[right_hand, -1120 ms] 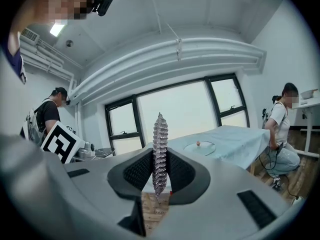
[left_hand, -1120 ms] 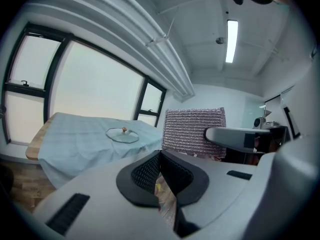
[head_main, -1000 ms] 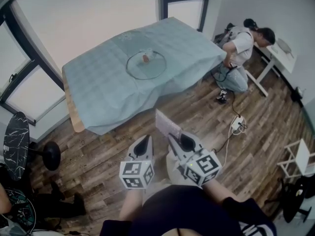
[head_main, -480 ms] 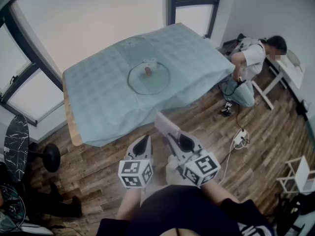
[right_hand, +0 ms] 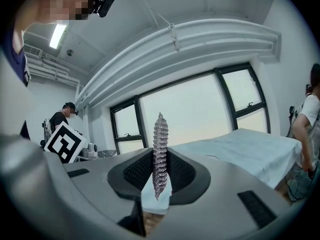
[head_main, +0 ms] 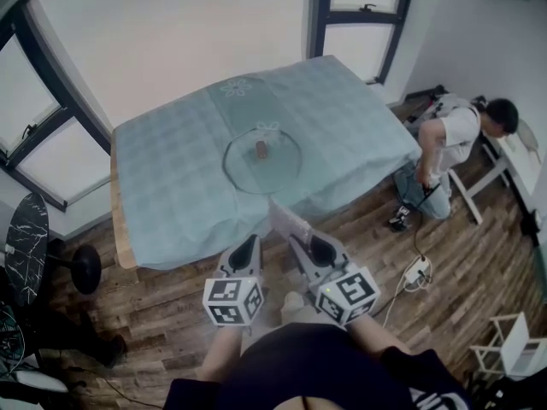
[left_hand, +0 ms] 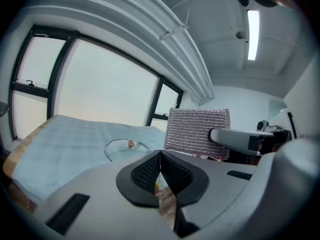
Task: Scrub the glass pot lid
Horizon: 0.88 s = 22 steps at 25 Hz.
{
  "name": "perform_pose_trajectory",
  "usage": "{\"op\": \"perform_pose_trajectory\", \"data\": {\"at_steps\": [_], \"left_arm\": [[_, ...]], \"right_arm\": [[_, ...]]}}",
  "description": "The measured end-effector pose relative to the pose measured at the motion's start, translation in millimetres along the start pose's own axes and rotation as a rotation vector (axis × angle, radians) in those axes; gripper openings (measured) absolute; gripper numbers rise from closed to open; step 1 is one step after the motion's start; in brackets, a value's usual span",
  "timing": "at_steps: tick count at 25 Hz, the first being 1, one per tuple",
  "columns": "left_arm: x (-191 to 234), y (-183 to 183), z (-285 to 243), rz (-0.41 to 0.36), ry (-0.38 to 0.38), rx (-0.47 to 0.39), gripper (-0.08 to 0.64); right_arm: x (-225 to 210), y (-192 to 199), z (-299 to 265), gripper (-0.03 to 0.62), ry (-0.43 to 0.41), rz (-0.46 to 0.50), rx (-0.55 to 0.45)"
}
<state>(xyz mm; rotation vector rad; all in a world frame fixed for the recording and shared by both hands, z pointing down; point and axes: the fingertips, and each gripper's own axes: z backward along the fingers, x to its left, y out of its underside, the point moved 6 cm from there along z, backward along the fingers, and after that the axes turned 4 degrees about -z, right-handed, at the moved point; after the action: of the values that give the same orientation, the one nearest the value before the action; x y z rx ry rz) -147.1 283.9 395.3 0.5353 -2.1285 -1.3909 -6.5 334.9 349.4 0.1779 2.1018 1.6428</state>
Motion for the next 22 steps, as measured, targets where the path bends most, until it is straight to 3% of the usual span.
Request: {"op": "perform_pose_trajectory", "data": {"at_steps": [11,22], "left_arm": [[10.9,-15.6,-63.4,0.051,-0.082,-0.016,0.003],[40.8,-15.1,-73.6,0.132,-0.205,0.011,0.003]], "right_arm": [[-67.8,-19.0,-40.0,0.08,-0.053,0.006,0.044],[-96.2,-25.6,-83.0,0.08,-0.137,0.005,0.04]]}}
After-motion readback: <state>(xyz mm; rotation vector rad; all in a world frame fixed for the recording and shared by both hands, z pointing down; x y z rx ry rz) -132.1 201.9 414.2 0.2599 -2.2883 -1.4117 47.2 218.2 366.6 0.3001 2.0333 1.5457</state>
